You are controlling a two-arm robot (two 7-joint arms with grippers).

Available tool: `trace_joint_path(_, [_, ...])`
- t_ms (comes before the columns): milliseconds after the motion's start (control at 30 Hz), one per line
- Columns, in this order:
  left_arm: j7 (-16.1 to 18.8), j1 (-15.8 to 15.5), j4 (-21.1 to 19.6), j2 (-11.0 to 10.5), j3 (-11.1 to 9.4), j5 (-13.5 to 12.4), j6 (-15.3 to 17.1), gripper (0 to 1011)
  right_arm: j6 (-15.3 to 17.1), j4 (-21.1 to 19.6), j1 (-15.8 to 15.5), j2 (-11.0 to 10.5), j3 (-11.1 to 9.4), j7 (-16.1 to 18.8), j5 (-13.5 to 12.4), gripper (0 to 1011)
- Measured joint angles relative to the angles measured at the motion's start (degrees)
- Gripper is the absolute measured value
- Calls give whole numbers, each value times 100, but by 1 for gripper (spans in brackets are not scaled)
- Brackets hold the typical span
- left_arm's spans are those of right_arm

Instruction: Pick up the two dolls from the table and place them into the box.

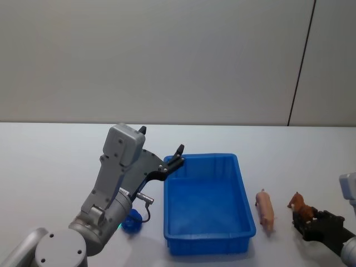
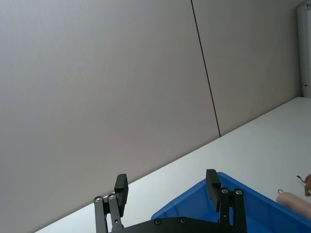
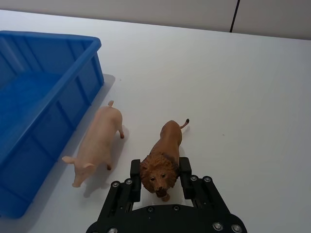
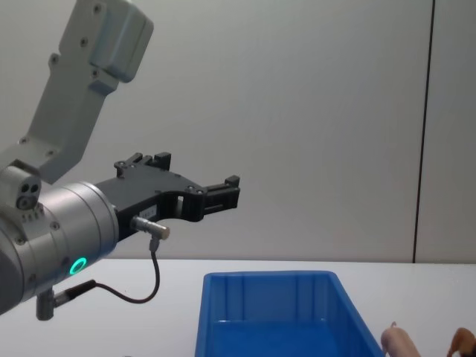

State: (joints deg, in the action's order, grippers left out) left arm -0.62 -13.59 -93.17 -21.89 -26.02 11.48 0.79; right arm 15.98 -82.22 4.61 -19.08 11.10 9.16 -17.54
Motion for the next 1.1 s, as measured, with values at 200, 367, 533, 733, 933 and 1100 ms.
trace_joint_path(200, [0,0,0,0,0,0,0,1003,-82,23,21,36,9,26,-64,434])
trace_joint_path(367, [0,0,0,0,0,0,0,1003,-254,-54,7,45,11,10,-75,434])
trace_joint_path(533, [0,0,0,0,0,0,0,1003,-447,-235,-32,43,8,-23,-60,434])
trace_joint_path(733, [0,0,0,0,0,0,0,1003,-609,-501,-58,33,5,-5,-13,434])
trace_joint_path(933, [0,0,0,0,0,0,0,1003,-698,-830,-53,35,30,154,56,433])
trace_joint_path(1100, [0,0,0,0,0,0,0,1003,-678,-1045,10,83,98,378,149,434])
